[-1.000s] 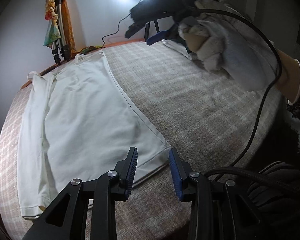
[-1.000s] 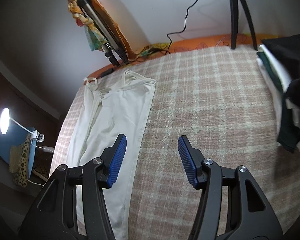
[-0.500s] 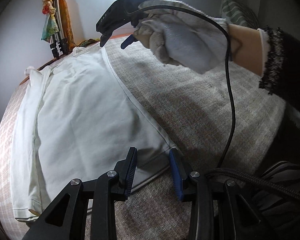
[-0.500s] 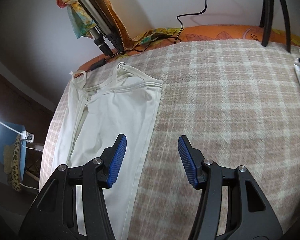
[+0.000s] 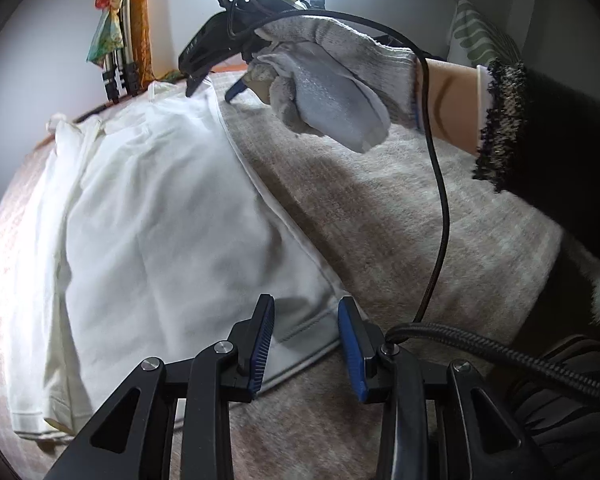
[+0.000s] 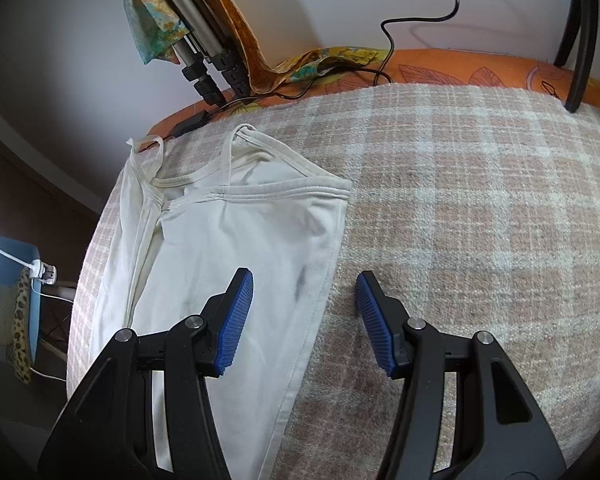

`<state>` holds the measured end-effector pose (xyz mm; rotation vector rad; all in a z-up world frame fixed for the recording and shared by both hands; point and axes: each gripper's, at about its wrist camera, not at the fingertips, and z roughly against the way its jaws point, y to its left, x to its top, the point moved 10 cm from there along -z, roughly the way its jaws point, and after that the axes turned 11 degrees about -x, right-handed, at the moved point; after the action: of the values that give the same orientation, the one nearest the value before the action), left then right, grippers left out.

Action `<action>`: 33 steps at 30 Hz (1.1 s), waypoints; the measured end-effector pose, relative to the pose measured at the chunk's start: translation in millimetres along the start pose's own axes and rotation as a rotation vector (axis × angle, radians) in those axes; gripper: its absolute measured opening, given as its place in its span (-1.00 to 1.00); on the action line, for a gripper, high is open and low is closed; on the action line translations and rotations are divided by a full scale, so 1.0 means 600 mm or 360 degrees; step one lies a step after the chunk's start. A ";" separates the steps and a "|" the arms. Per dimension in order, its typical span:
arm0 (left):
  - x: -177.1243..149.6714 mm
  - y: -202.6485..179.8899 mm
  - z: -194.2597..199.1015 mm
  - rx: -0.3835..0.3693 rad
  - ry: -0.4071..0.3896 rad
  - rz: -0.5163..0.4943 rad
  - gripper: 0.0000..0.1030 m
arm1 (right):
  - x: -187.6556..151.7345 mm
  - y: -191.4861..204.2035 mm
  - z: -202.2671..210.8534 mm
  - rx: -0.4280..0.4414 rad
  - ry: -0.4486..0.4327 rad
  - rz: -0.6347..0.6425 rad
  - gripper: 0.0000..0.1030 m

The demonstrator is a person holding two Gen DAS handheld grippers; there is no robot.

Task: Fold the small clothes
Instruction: 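Close the left tool on the side edge while the right tool grips it near the straps, then fold that side edge over the first fold with both tools, then open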

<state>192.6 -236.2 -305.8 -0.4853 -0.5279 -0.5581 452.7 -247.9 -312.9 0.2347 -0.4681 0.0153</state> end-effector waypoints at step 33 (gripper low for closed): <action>-0.007 0.086 0.127 -0.0023 -0.0307 0.0389 -0.94 | 0.059 0.112 0.027 -0.0195 -0.0067 0.0071 -0.91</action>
<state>195.2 -153.4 -264.9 -0.6112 -0.6380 -0.2826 472.6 -187.5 -268.3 0.1047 -0.5146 0.0252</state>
